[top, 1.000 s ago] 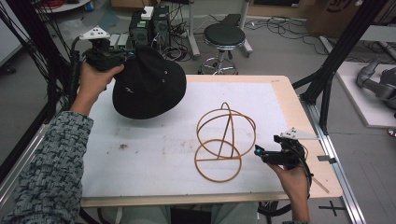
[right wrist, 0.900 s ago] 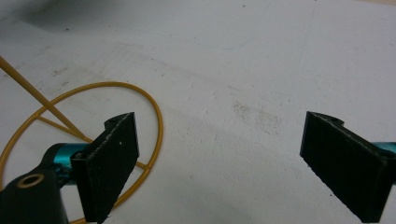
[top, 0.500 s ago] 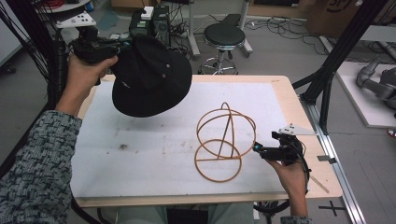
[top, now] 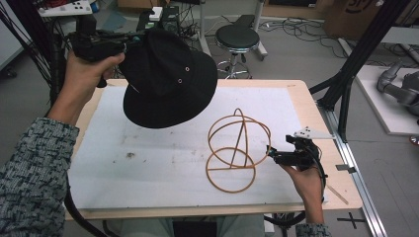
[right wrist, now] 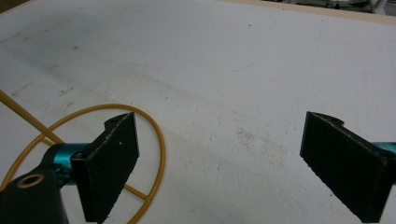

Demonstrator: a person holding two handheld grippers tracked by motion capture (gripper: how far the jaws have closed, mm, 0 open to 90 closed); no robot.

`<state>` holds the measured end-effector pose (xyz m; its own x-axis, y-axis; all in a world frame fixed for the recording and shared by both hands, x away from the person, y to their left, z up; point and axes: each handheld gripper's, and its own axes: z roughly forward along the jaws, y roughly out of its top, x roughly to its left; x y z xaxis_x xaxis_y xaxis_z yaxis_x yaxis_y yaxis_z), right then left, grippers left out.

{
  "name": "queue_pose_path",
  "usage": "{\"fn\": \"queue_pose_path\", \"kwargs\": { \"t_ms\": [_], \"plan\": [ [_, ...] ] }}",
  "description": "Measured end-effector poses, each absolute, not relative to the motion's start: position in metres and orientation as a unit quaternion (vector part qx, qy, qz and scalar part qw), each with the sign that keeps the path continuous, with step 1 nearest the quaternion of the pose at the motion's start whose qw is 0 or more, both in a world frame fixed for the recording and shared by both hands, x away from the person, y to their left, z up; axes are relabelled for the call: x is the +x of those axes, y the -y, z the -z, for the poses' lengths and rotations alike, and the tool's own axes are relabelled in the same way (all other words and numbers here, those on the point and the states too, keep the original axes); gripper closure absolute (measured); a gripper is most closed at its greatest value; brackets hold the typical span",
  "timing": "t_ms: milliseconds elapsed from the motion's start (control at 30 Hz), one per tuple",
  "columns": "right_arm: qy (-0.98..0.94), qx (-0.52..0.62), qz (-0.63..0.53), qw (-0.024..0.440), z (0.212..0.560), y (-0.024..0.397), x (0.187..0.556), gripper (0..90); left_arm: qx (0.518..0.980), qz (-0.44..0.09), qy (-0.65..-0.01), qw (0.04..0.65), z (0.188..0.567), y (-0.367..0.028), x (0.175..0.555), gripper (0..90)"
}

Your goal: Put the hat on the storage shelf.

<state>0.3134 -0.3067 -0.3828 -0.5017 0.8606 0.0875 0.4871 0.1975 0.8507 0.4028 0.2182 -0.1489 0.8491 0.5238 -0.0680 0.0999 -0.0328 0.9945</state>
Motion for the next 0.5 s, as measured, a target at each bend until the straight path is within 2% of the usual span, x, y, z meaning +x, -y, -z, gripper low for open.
{"fn": "queue_pose_path", "kwargs": {
  "t_ms": [500],
  "plan": [
    [-0.743, 0.449, -0.450, 0.211, 0.380, 0.306, 0.314, 11.3, 0.700, -0.097, -0.161, 0.688, 0.130, -0.182, 0.380, 88.4]
  ]
}}
